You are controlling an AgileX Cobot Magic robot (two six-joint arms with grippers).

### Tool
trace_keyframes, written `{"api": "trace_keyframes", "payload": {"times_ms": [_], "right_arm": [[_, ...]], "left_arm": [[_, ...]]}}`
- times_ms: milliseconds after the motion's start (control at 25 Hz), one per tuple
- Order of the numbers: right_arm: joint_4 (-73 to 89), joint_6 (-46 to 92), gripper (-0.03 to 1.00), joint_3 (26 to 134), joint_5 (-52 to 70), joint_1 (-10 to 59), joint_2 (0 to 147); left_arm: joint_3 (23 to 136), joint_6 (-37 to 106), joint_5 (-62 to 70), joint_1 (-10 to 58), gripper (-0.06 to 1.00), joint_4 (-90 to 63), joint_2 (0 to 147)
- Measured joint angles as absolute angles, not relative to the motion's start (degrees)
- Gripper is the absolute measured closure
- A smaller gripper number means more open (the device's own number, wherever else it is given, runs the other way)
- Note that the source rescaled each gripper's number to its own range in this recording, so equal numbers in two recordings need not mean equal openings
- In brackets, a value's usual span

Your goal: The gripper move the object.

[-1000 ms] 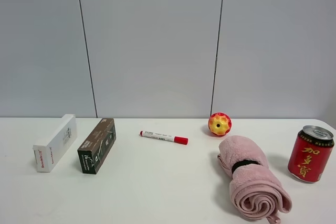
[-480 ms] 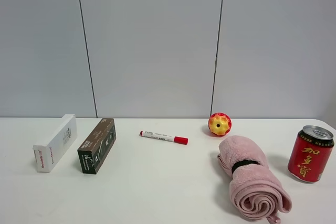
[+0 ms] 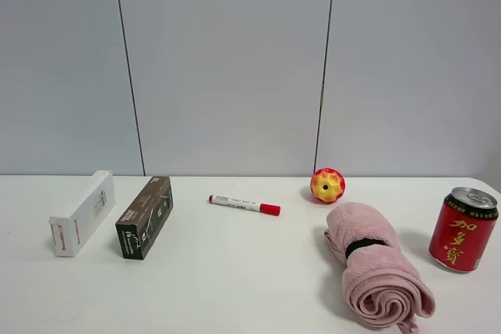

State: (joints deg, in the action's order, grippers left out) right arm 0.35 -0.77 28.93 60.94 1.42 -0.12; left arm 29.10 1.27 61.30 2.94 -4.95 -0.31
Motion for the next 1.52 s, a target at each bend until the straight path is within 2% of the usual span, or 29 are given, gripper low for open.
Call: {"api": "trace_keyframes", "payload": {"times_ms": [1520], "right_arm": [[0.35,-0.77,-0.03,28.93,60.94,1.42,-0.12]], "left_arm": [[29.06,2.32,60.66,2.94,-0.06,-4.95,-0.31]]}}
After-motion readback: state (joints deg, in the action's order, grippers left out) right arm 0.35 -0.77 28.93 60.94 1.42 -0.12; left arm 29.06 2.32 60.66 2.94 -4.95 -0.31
